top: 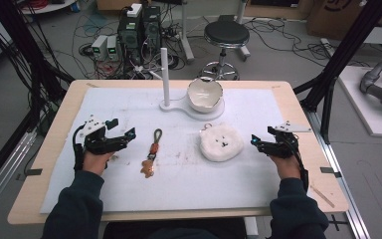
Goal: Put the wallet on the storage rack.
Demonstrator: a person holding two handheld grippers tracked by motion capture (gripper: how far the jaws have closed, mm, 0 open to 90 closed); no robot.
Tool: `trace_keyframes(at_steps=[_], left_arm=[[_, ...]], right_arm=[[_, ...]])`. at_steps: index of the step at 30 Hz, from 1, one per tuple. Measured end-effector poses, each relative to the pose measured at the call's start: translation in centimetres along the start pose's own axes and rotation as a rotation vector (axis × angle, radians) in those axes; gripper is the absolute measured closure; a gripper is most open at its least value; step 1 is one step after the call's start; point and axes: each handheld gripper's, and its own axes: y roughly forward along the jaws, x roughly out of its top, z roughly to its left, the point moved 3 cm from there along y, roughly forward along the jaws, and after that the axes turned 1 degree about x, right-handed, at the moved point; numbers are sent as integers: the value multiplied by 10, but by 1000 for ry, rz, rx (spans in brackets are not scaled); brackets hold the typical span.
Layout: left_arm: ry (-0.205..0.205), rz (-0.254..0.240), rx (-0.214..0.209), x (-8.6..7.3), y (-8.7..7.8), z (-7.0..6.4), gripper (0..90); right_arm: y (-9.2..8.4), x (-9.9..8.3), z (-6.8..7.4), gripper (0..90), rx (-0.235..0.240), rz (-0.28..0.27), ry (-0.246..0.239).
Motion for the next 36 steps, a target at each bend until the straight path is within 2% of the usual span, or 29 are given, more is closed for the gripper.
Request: trace_keyframes(at_steps=[4, 9, 14, 15, 19, 22, 24, 25, 28, 29, 31, 32, 33, 34, 35, 36], left_arm=[[-2, 7, -3, -1, 2, -1, 196], [-3, 15, -4, -2, 3, -1, 196], [1, 23, -6, -2, 4, -2, 198], [3, 25, -6, -2, 3, -3, 197], [14, 28, -24, -3, 4, -10, 200], [25, 34, -30, -3, 5, -12, 200], [25, 34, -30, -3, 5, -11, 200], [19, 33, -28, -3, 4, -11, 200], [19, 37, -30, -4, 4, -11, 200], [16, 36, -29, -4, 5, -12, 200], [22, 42, -32, -4, 6, -12, 200], [22, 46, -35, -5, 6, -13, 200], [22, 46, -35, -5, 6, -13, 200], [25, 48, -34, -5, 6, -13, 200], [25, 48, -38, -5, 7, -14, 201], [25, 48, -38, -5, 7, -14, 202]], right_arm=[[1, -1, 0, 229, 15, 0, 0], [10, -3, 2, 215, 37, 38, 21], [27, 0, 16, 213, 116, 51, 70], [31, 1, 21, 213, 124, 67, 67], [47, -1, 38, 213, 147, 136, 7], [56, -6, 41, 213, 147, 199, -8], [58, -7, 40, 213, 152, 206, -5], [62, -10, 37, 214, 173, 233, 42], [64, -11, 36, 225, 185, 236, 67], [63, -11, 36, 256, 194, 236, 54], [62, -10, 37, 313, 193, 239, 60], [61, -10, 37, 447, 219, 241, 58], [61, -10, 37, 447, 219, 241, 58], [60, -9, 38, 499, 261, 247, 66], [58, -9, 40, 645, 282, 258, 72], [57, -8, 40, 703, 285, 260, 66]])
